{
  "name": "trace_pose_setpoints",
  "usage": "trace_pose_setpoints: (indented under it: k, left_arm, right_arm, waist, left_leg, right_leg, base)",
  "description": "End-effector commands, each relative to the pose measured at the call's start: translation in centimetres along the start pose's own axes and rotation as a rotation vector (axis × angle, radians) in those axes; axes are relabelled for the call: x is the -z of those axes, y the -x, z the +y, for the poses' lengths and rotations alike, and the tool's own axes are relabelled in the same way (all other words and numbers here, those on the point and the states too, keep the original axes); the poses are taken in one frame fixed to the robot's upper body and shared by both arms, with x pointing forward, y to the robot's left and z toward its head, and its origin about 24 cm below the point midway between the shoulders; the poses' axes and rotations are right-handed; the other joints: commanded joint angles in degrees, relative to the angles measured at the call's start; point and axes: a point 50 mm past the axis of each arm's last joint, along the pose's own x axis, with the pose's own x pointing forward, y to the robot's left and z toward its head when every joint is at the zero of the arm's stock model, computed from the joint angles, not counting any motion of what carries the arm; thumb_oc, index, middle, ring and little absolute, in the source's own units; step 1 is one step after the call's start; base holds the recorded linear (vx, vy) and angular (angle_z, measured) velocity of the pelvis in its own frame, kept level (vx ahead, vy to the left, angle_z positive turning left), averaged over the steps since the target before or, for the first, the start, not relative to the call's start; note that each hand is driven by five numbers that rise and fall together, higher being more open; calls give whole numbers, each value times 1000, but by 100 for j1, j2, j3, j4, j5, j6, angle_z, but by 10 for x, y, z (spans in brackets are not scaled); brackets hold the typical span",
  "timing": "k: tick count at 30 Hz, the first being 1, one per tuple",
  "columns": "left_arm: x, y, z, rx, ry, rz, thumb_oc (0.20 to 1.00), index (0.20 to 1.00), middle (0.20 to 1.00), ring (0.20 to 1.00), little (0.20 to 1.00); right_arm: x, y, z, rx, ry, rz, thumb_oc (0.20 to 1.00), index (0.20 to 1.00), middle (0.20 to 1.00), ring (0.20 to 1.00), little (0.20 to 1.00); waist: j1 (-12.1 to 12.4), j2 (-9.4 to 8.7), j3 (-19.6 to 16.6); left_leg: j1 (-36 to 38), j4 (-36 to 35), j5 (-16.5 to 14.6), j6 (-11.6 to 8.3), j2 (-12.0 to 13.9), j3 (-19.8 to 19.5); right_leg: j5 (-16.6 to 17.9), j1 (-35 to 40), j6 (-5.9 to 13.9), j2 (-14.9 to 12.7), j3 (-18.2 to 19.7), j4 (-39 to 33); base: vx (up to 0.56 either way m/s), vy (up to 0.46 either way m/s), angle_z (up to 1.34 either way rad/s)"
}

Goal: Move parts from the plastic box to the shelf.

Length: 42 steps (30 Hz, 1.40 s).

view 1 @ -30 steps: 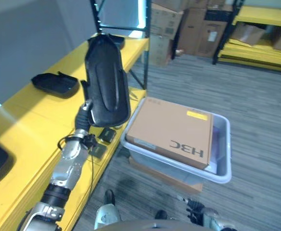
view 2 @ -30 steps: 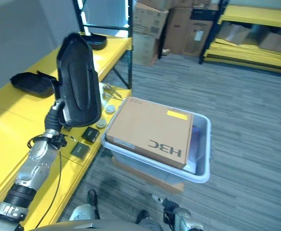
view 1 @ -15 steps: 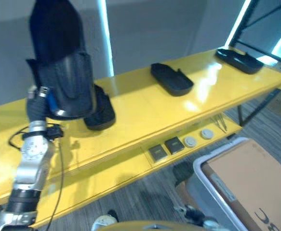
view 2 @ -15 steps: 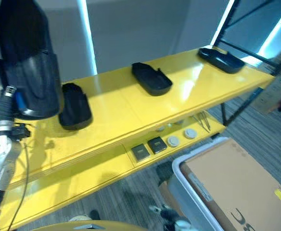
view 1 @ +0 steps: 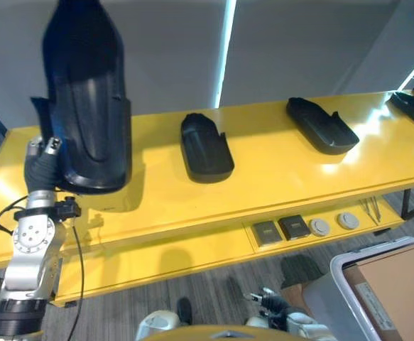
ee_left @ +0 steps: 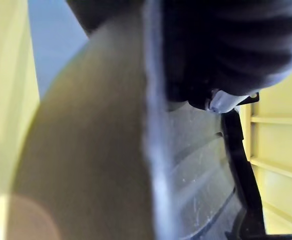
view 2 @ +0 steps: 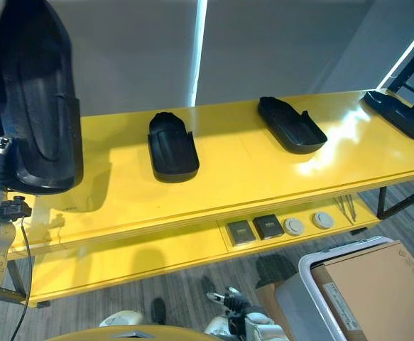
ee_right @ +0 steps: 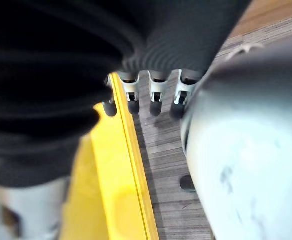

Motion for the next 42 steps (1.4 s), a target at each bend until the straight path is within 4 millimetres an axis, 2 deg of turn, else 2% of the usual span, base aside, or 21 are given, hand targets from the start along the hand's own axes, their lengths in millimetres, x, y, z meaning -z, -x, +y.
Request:
trace_pose_setpoints:
  k: [1, 3, 4, 6, 13, 14, 15, 18, 19, 21, 22, 23, 24, 25, 28, 30, 31, 35, 39, 42]
  left_arm:
    - [-39, -9, -4, 7, 38, -219, 200, 200, 200, 200, 200]
    - [-38, -6, -5, 12, 36, -204, 200, 200, 200, 200, 200]
    - [-37, -6, -8, 13, 38, -185, 200, 200, 200, 200, 200]
    - [-33, -7, -10, 9, 42, -158, 200, 200, 200, 200, 200]
    - [-25, -4, -10, -34, 11, -101, 200, 200, 200, 200, 200]
    - [-23, -4, -13, -18, 13, -96, 200, 200, 200, 200, 200]
    - [-21, -7, -18, 3, 17, -92, 200, 200, 200, 200, 200]
    - [-21, -10, -23, 13, 21, -96, 200, 200, 200, 200, 200]
    - [-21, -12, -23, 9, 14, -104, 200, 200, 200, 200, 200]
    - [-22, -12, -22, 9, 10, -106, 200, 200, 200, 200, 200]
    - [-22, -12, -22, 18, 10, -107, 200, 200, 200, 200, 200]
    - [-22, -12, -21, 19, 6, -105, 200, 200, 200, 200, 200]
    - [-22, -12, -20, 16, 0, -103, 200, 200, 200, 200, 200]
    - [-19, -12, -18, 28, -19, -75, 200, 200, 200, 200, 200]
    - [-17, -11, -18, 51, -50, -66, 200, 200, 200, 200, 200]
    - [-14, -12, -15, 72, -81, -38, 200, 200, 200, 200, 200]
    - [-12, -13, -13, 73, -88, -29, 200, 200, 200, 200, 200]
    - [-8, -16, -5, 58, -108, 2, 200, 200, 200, 200, 200]
    - [-1, -18, -3, 55, -167, 54, 200, 200, 200, 200, 200]
    - [16, -21, 3, 32, -259, 172, 200, 200, 200, 200, 200]
  right_arm:
    - [17, 2, -11, 36, 49, 69, 1000, 1000, 1000, 1000, 1000]
    - [24, 4, -14, 35, 71, 98, 1000, 1000, 1000, 1000, 1000]
    - [30, 4, -19, 35, 99, 121, 1000, 1000, 1000, 1000, 1000]
    - [34, 5, -23, 40, 90, 130, 1000, 1000, 1000, 1000, 1000]
    - [32, 5, -27, 59, 95, 142, 1000, 1000, 1000, 1000, 1000]
    - [34, 5, -28, 70, 76, 146, 1000, 1000, 1000, 1000, 1000]
    - [36, 6, -30, 92, 44, 148, 1000, 1000, 1000, 1000, 1000]
    - [34, 6, -35, 117, 20, 142, 1000, 1000, 1000, 1000, 1000]
    - [31, 5, -39, 117, 18, 137, 1000, 1000, 1000, 1000, 1000]
    - [30, 6, -41, 115, 21, 137, 1000, 1000, 1000, 1000, 1000]
    - [32, 7, -43, 122, 18, 138, 1000, 1000, 1000, 1000, 1000]
    - [35, 8, -43, 124, 13, 141, 1000, 1000, 1000, 1000, 1000]
    - [36, 8, -43, 124, 6, 142, 1000, 1000, 1000, 1000, 1000]
    - [43, 9, -42, 125, -22, 159, 1000, 1000, 1000, 1000, 1000]
    - [47, 9, -40, 117, -44, 165, 1000, 1000, 1000, 1000, 1000]
    - [53, 9, -33, 104, -43, 177, 1000, 1000, 1000, 1000, 1000]
    - [55, 9, -30, 97, -35, 177, 1000, 1000, 1000, 1000, 1000]
    - [56, 9, -21, 69, 7, 175, 1000, 1000, 1000, 1000, 1000]
    - [57, 11, -21, 74, 50, 177, 1000, 1000, 1000, 1000, 1000]
    - [57, 13, -27, 79, 83, 182, 1000, 1000, 1000, 1000, 1000]
  waist:
    - [-22, -97, -69]
    - [-54, -145, -69]
    - [8, -174, -141]
    - [50, -204, -233]
    - [57, -269, -375]
    - [18, -284, -354]
    - [-64, -284, -329]
    - [-111, -238, -260]
    - [-91, -138, -190]
    - [-92, -109, -178]
    - [-148, -59, -186]
    - [-173, -46, -167]
    - [-172, -38, -139]
    - [-160, 15, -164]
    - [-132, 31, -162]
    - [-134, 72, -177]
    - [-145, 84, -171]
    - [-203, 93, -174]
    - [-256, 59, -168]
    - [-331, 36, -183]
  left_leg:
    - [267, 359, -609, -388, 116, -282]
    - [313, 393, -657, -401, 158, -298]
    - [343, 322, -593, -482, 222, -321]
    - [352, 283, -533, -568, 303, -275]
    - [281, 446, -533, -721, 510, -44]
    - [190, 690, -530, -797, 641, 220]
    - [73, 967, -552, -981, 978, 510]
    - [-105, 1062, -368, -1125, 1337, 589]
    - [-161, 863, -22, -1181, 1613, 438]
    - [-150, 791, 61, -1223, 1710, 419]
    - [-82, 750, 137, -1329, 1896, 508]
    - [1, 745, 29, -1309, 1896, 563]
    - [-44, 748, 102, -1244, 1885, 621]
    - [133, 692, -82, -1239, 1771, 561]
    - [152, 749, -163, -1173, 1656, 537]
    - [219, 754, -274, -1037, 1451, 547]
    - [193, 736, -211, -939, 1386, 623]
    - [216, 683, -298, -818, 1215, 645]
    - [294, 654, -445, -816, 1142, 632]
    - [290, 666, -452, -833, 1173, 677]
  right_leg:
    - [1324, 495, -29, 207, 85, -1642]
    - [1361, 554, -32, 229, 181, -1878]
    - [1238, 827, -146, 305, 73, -2286]
    - [1165, 1047, -218, 382, -1, -2568]
    - [1065, 1340, -359, 516, -123, -2922]
    - [1039, 1375, -378, 496, -224, -2919]
    - [937, 1482, -382, 488, -339, -2925]
    - [884, 1484, -440, 490, -437, -2862]
    - [847, 1444, -532, 497, -471, -2750]
    - [817, 1453, -538, 488, -476, -2721]
    - [701, 1498, -512, 439, -520, -2669]
    - [638, 1515, -484, 359, -571, -2572]
    - [702, 1466, -523, 313, -644, -2524]
    - [588, 1498, -407, 146, -652, -2323]
    - [569, 1499, -363, 48, -665, -2207]
    - [566, 1508, -279, -73, -625, -2113]
    - [664, 1442, -296, -116, -654, -2105]
    - [719, 1335, -177, -212, -507, -2054]
    - [680, 1371, -67, -253, -393, -2094]
    - [703, 1368, -57, -253, -319, -2152]
  base:
    - [114, -112, 73]
    - [204, -144, 102]
    - [236, -170, 74]
    - [192, -135, 37]
    - [130, -94, 7]
    - [82, -85, -3]
    - [51, -62, 12]
    - [-40, 55, 63]
    - [-75, 138, 60]
    - [-1, 174, 22]
    - [57, 247, 0]
    - [-6, 247, 1]
    - [59, 308, 5]
    - [56, 235, 4]
    - [93, 189, 13]
    - [65, 215, -2]
    - [6, 171, -5]
    - [18, 123, -4]
    - [77, 59, -6]
    - [65, 28, -2]
